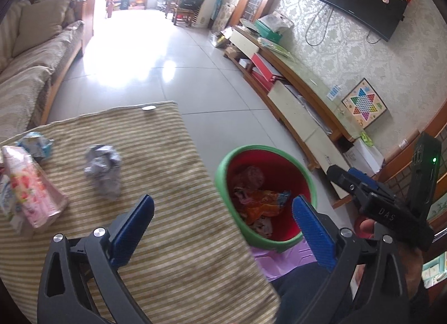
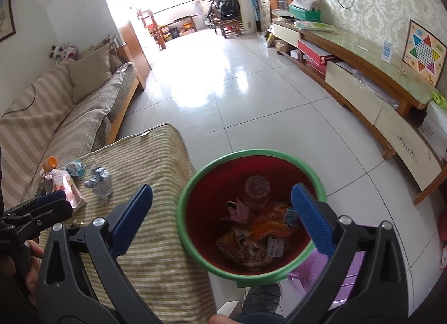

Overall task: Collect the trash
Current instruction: 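Move both tools back over the trash on the table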

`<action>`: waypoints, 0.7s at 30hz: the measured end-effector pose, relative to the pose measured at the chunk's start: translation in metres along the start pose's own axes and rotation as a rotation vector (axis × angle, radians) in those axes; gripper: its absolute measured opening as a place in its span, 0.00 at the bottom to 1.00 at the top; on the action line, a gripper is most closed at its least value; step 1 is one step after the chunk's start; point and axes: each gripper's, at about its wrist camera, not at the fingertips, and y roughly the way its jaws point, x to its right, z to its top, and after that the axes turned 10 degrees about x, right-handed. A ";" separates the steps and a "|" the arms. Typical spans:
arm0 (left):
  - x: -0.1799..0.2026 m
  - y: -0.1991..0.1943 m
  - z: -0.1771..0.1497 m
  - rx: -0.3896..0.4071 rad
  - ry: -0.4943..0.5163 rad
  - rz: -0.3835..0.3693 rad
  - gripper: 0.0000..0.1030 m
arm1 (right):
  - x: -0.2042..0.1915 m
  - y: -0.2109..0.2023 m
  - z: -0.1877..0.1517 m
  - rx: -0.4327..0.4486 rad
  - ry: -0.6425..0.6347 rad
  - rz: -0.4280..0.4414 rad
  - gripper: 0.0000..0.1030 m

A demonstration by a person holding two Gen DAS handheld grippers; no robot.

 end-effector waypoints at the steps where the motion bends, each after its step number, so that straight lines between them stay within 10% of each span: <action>1: -0.007 -0.006 -0.001 0.005 -0.006 0.011 0.92 | -0.007 0.000 0.000 0.001 -0.011 0.005 0.95; 21: -0.173 -0.137 -0.046 0.104 -0.231 0.253 0.92 | -0.187 0.002 -0.018 -0.022 -0.251 0.136 0.95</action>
